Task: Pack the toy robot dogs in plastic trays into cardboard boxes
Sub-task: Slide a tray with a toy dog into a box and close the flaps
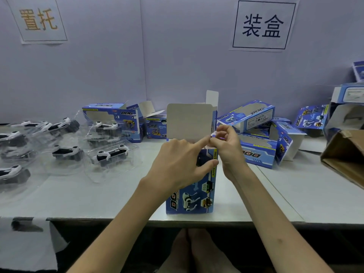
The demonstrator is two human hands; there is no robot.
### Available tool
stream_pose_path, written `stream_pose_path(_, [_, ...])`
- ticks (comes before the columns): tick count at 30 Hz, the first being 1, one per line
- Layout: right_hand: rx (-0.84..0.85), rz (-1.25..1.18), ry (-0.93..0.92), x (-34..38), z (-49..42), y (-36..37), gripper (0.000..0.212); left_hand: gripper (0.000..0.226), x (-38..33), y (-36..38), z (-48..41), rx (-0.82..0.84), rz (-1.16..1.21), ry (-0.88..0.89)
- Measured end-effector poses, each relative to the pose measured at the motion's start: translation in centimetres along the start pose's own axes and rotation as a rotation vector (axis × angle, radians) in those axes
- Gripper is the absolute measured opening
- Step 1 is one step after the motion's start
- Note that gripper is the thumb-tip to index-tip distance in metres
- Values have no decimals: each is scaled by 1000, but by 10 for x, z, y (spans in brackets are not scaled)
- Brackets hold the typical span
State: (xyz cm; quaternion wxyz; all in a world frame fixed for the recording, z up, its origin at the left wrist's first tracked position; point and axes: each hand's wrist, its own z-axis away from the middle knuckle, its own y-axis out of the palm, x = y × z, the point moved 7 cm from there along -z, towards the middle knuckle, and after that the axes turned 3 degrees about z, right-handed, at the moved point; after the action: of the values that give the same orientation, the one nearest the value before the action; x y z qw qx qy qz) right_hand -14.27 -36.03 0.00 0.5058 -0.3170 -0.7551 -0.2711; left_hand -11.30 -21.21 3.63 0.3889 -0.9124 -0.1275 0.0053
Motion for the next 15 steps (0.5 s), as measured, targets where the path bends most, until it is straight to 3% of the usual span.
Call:
stream_pose_path(4, [92, -129, 149, -5, -7, 2, 49, 53, -2, 0, -1, 26, 23, 36])
stream_pose_path(7, [190, -74, 127, 0, -11, 8, 54, 49, 1, 1, -4, 69, 7, -3])
stream_pose_path(12, [107, 205, 102, 2, -21, 9, 11, 48, 0, 1, -2, 95, -37, -21])
stream_pose_path(15, [166, 263, -27, 35, -39, 16, 32, 52, 5, 2, -3, 124, -38, -51])
